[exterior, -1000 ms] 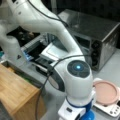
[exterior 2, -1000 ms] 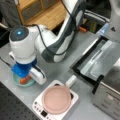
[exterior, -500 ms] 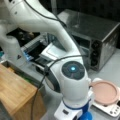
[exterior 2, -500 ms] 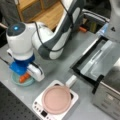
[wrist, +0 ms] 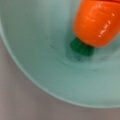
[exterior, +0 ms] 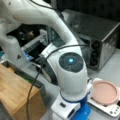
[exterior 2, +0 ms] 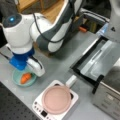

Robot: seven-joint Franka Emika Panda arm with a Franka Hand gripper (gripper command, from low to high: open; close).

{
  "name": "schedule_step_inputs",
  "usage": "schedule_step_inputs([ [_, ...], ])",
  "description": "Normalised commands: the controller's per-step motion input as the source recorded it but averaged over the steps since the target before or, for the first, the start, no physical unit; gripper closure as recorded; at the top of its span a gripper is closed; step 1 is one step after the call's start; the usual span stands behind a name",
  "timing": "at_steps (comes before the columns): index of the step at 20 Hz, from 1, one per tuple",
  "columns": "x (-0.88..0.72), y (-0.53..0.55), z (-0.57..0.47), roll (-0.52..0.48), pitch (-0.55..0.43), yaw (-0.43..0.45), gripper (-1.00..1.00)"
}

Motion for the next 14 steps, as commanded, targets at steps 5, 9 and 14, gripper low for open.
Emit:
schedule_step_inputs([
  [5, 0.12, -0.07, 0.05, 0.123, 0.073, -0.071, -1.0],
  [9, 0.16, -0.11, 0.01, 0.163, 0.057, -0.063, -1.0],
  [14, 0.22, -0.11, -0.01, 0.194, 0.035, -0.072, -1.0],
])
